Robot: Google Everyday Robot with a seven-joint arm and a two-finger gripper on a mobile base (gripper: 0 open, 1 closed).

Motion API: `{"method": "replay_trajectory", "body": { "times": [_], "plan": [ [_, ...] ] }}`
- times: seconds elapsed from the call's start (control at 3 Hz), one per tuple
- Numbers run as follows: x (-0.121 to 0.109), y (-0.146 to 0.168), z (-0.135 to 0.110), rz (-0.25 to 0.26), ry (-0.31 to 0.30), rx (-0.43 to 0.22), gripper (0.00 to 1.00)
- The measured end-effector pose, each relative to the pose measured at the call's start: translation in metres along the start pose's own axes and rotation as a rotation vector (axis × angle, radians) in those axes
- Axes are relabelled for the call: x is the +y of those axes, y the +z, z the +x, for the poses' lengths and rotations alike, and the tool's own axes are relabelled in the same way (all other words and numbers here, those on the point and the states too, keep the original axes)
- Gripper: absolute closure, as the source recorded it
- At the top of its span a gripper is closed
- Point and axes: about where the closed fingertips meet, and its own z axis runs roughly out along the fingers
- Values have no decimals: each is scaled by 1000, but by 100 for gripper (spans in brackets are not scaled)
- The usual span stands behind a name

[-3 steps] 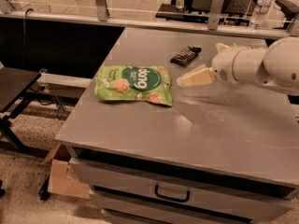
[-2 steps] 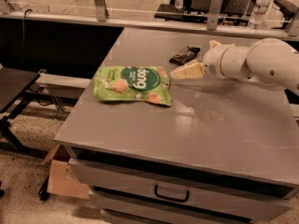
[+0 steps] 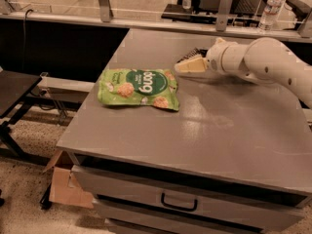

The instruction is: Pick rxbar chocolate

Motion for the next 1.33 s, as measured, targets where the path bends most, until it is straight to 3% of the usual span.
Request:
{"method": "replay_trajectory", "body": {
  "times": [0.33, 0.67, 1.33],
  "plan": [
    [-8, 26, 8, 52, 70, 4, 4],
    [-10, 35, 14, 69, 99, 12, 26],
    [-10, 39, 16, 65, 105, 13, 88]
  ]
}}
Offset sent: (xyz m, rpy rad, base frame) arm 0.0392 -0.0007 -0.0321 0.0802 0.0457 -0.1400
